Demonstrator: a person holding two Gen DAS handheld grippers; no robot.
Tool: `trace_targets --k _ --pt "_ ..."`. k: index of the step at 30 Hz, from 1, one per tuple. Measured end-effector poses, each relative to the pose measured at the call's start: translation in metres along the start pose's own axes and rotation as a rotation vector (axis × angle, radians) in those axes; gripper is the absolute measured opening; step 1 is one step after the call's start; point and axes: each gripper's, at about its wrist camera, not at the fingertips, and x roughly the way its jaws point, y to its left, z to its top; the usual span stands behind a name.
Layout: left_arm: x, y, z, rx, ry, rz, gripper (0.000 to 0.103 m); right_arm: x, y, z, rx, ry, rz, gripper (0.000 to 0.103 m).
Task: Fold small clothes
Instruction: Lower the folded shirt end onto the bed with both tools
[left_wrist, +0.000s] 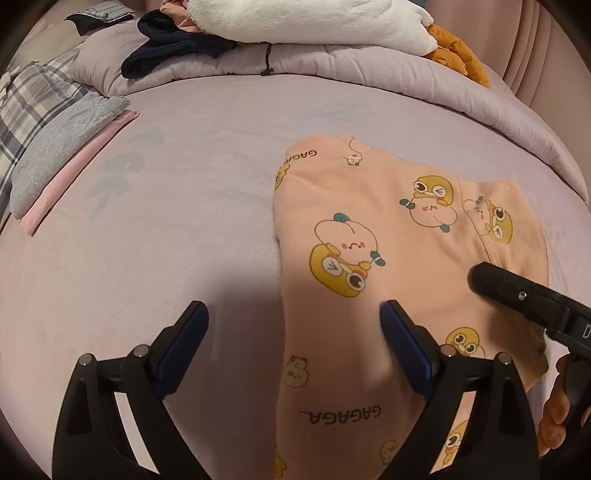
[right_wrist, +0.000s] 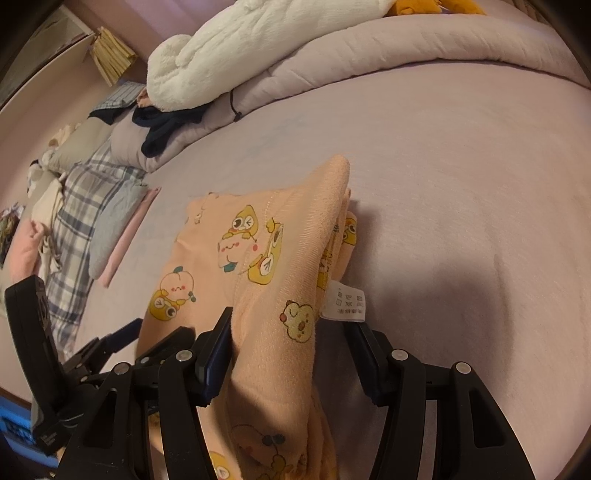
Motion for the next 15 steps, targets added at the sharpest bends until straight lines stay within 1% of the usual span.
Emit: trace_targets --k 15 --pt "-0.0068 0.0046 -0.0048 -0.007 0.002 0.01 0.095 -0.005 -0.0009 -0.0028 0.016 -0.003 -0.018 0.058"
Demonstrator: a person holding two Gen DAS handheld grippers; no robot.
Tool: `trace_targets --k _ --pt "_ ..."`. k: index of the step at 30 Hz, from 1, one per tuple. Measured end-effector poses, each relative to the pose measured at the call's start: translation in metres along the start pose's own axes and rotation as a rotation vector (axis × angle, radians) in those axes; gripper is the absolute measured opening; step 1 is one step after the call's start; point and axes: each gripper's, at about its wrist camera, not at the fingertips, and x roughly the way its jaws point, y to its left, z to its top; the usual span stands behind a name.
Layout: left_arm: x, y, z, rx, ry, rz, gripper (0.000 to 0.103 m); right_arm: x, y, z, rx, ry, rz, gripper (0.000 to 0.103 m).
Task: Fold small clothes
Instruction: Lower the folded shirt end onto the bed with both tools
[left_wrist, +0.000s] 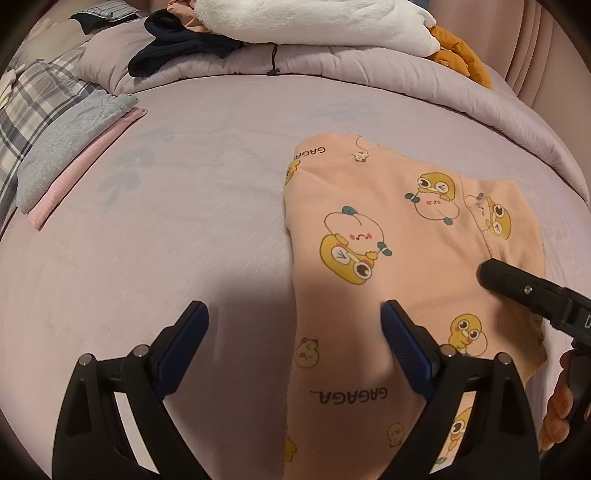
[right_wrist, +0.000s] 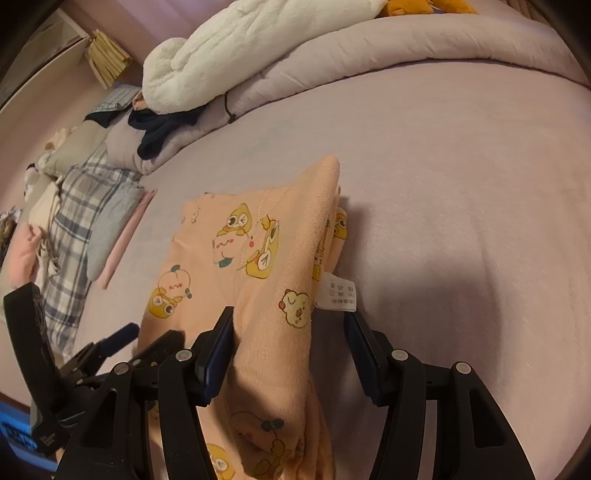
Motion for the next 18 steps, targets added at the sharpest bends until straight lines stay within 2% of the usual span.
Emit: trace_targets --k 18 --pt "-0.0077 0.0065 -0.0064 -0.01 0.001 0.008 0.095 -0.0034 -0.0003 -0.0017 0.016 -0.004 -0.01 0.058"
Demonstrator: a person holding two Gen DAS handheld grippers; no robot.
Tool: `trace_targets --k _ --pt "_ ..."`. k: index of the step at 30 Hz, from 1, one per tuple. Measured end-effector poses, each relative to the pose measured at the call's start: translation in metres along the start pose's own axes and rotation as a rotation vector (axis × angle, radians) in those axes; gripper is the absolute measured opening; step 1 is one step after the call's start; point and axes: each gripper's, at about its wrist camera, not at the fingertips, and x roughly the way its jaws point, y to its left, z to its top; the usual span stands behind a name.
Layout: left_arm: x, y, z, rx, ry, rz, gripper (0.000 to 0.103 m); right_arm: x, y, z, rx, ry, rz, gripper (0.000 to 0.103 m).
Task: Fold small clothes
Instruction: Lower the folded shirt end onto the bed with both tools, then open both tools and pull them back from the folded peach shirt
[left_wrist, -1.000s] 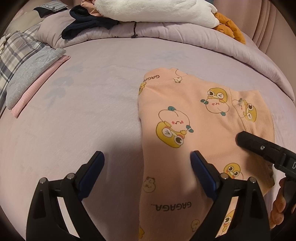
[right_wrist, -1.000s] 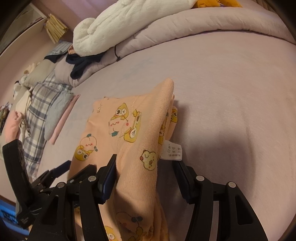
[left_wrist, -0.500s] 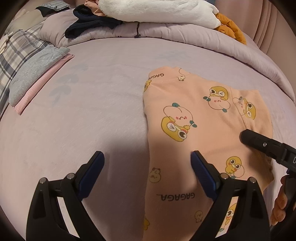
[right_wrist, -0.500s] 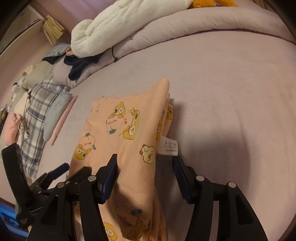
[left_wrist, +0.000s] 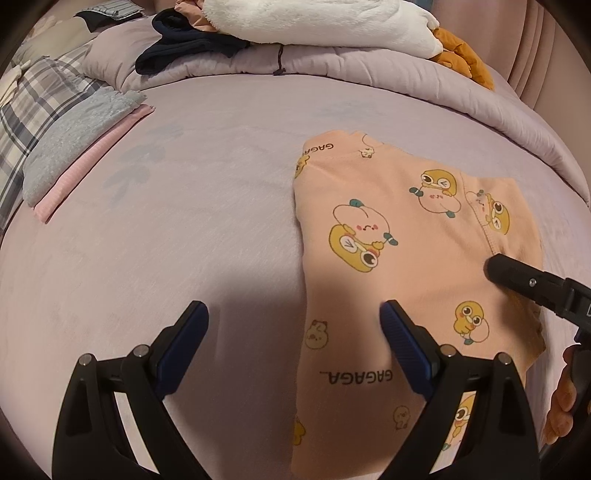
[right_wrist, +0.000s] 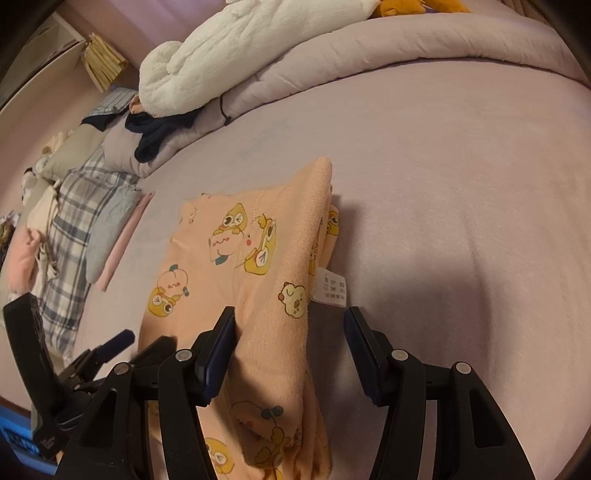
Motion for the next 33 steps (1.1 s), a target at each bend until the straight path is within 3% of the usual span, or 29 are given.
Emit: trace_targets --k 33 --pt "-0.014 0.006 -0.014 -0.032 0.011 0.01 0.095 -0.012 0.0 -0.01 0.02 -0.013 -0.03 0.058"
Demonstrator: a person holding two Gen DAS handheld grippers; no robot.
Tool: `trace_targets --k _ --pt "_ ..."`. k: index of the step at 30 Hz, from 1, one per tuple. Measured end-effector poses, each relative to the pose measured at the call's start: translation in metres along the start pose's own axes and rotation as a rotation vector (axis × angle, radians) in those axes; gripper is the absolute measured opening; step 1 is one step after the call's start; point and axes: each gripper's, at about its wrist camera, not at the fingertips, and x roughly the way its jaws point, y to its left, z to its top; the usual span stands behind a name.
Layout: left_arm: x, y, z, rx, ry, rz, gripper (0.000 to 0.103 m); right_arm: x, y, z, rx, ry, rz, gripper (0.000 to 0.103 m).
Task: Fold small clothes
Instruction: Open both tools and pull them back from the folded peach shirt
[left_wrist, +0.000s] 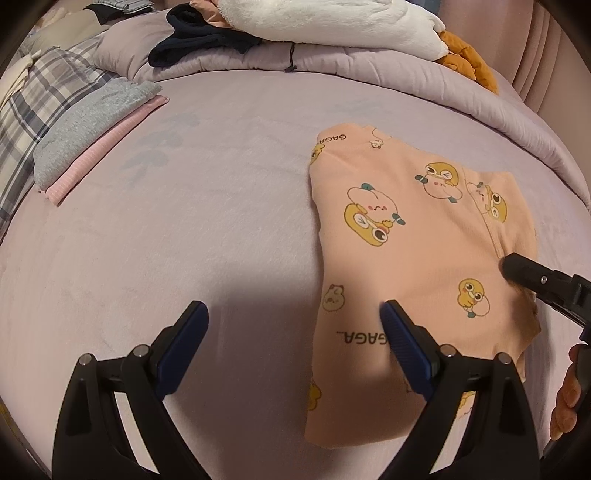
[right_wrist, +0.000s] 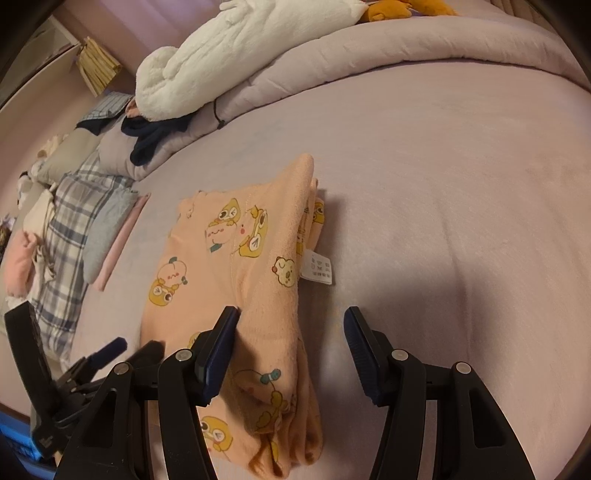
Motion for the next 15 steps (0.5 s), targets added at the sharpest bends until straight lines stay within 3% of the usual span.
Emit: trace_targets --k 15 --pt "-0.006 0.006 -0.007 -0.031 0.018 -0.011 0.098 -0.012 -0.008 -0.007 0.018 -0.019 -0.033 0.058"
